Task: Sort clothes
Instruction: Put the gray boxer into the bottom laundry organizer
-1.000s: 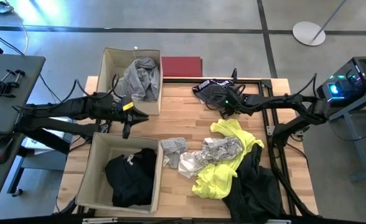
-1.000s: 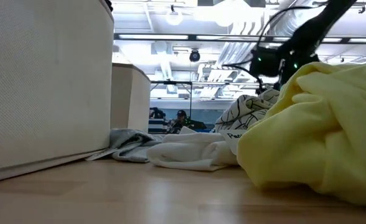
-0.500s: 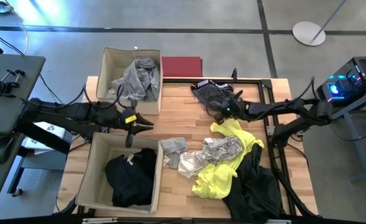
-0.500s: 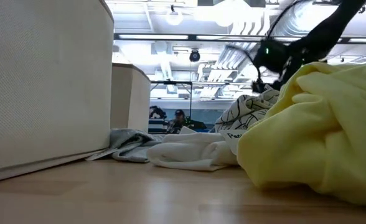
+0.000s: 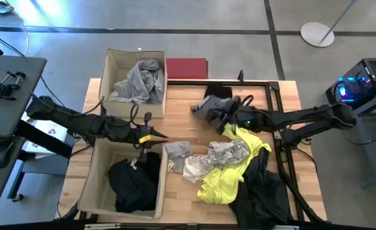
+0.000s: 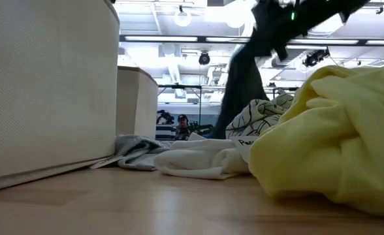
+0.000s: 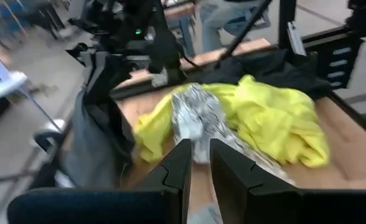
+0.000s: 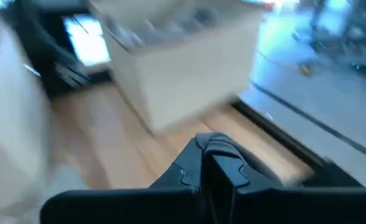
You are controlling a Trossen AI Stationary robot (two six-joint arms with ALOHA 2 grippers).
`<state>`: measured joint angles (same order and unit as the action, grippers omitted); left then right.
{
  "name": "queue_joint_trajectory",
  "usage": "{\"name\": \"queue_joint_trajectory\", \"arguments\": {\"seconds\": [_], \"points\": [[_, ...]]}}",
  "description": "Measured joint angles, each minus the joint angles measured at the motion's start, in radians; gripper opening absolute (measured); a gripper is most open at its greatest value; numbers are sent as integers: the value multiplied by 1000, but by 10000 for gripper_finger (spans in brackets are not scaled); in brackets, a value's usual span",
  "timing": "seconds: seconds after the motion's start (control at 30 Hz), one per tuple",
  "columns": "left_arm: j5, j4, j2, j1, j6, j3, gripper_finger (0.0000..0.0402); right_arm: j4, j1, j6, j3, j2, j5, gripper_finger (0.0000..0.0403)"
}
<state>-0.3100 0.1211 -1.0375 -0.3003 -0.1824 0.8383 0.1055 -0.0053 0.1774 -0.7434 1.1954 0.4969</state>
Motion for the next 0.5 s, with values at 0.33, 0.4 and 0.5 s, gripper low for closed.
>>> {"name": "queue_joint_trajectory", "arguments": {"seconds": [0.33, 0.4, 0.5], "points": [[-2, -459, -243, 5, -216, 0, 54, 44, 196, -73, -106, 1, -9, 0], [18, -527, -297, 18, -238, 0, 64, 48, 231, -84, -114, 2, -9, 0], [20, -622, -378, 46, -237, 0, 90, 93, 284, -105, -114, 2, -9, 0]]}}
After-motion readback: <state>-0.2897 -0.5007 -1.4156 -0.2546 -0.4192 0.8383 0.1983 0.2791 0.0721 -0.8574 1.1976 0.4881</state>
